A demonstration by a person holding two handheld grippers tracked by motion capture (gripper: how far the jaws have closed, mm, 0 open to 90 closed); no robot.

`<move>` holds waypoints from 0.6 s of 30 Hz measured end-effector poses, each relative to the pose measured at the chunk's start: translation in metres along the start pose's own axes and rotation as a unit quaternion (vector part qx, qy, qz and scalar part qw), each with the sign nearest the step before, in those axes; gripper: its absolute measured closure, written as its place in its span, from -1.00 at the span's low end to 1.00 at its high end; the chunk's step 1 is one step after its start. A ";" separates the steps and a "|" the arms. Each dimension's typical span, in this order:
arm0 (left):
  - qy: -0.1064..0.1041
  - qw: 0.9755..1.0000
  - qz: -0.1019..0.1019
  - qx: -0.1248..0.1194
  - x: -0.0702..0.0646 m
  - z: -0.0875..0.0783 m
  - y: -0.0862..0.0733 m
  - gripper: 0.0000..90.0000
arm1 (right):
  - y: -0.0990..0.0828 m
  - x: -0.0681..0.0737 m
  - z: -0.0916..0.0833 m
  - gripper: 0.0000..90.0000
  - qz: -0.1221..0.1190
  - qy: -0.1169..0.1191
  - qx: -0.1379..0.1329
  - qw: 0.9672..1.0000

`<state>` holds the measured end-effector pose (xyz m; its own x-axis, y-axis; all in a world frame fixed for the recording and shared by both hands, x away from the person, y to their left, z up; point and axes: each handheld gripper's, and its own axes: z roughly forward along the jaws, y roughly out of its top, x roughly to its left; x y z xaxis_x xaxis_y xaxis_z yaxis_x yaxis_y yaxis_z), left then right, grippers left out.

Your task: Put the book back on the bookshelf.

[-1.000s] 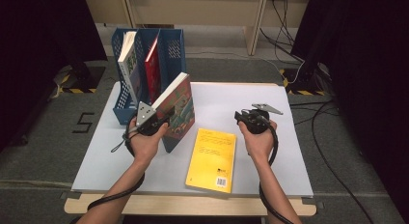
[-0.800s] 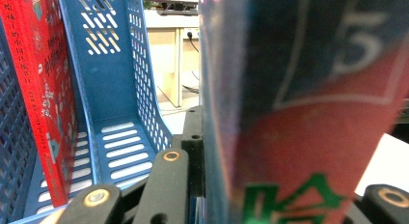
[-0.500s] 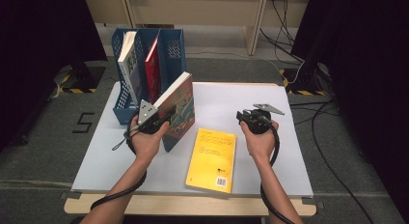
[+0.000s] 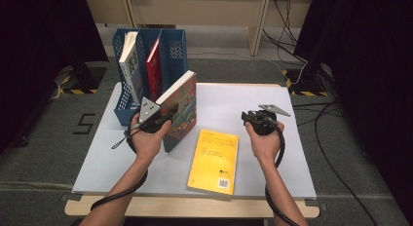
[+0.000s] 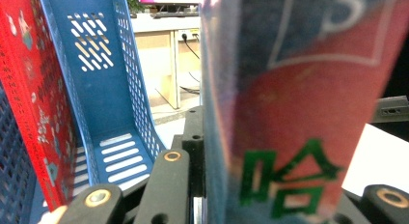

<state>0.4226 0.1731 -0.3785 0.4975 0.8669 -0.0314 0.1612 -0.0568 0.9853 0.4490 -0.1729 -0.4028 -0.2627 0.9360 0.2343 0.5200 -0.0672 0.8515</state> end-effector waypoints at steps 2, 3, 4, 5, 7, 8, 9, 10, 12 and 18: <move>0.001 1.000 -0.001 -0.003 0.001 -0.001 0.003 0.65 | 0.000 0.000 0.000 0.53 -0.001 -0.001 -0.001 1.000; 0.000 1.000 -0.001 -0.004 0.002 -0.002 0.005 0.65 | 0.001 0.001 0.000 0.53 0.001 -0.001 -0.001 1.000; 0.001 1.000 0.000 -0.005 0.002 -0.002 0.007 0.65 | 0.001 0.000 0.000 0.53 -0.001 -0.002 -0.001 1.000; 0.001 1.000 0.000 -0.006 0.002 -0.003 0.008 0.65 | 0.001 0.001 0.000 0.53 -0.001 -0.003 -0.001 1.000; 0.001 1.000 -0.003 -0.008 0.003 -0.004 0.012 0.65 | 0.001 0.000 0.000 0.53 -0.004 -0.002 -0.003 1.000; 0.002 1.000 -0.004 -0.009 0.004 -0.004 0.013 0.65 | 0.000 0.000 0.000 0.53 -0.004 -0.002 -0.003 1.000; 0.002 1.000 -0.005 -0.009 0.004 -0.004 0.014 0.65 | 0.000 0.001 0.000 0.53 -0.003 -0.002 -0.004 1.000; 0.003 1.000 -0.006 -0.009 0.004 -0.004 0.015 0.65 | 0.000 0.001 0.000 0.53 -0.004 -0.002 -0.002 1.000; 0.003 1.000 -0.008 -0.008 0.004 -0.004 0.017 0.65 | 0.000 0.000 0.000 0.53 -0.004 -0.002 -0.002 1.000; 0.000 1.000 -0.010 -0.012 0.005 -0.004 0.028 0.65 | 0.000 -0.001 0.000 0.53 -0.003 -0.005 -0.001 1.000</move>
<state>0.4262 0.1778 -0.3509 0.4938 0.8681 -0.0511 0.1506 -0.0275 0.9882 0.4489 -0.1736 -0.4032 -0.2583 0.9397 0.2242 0.5171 -0.0615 0.8537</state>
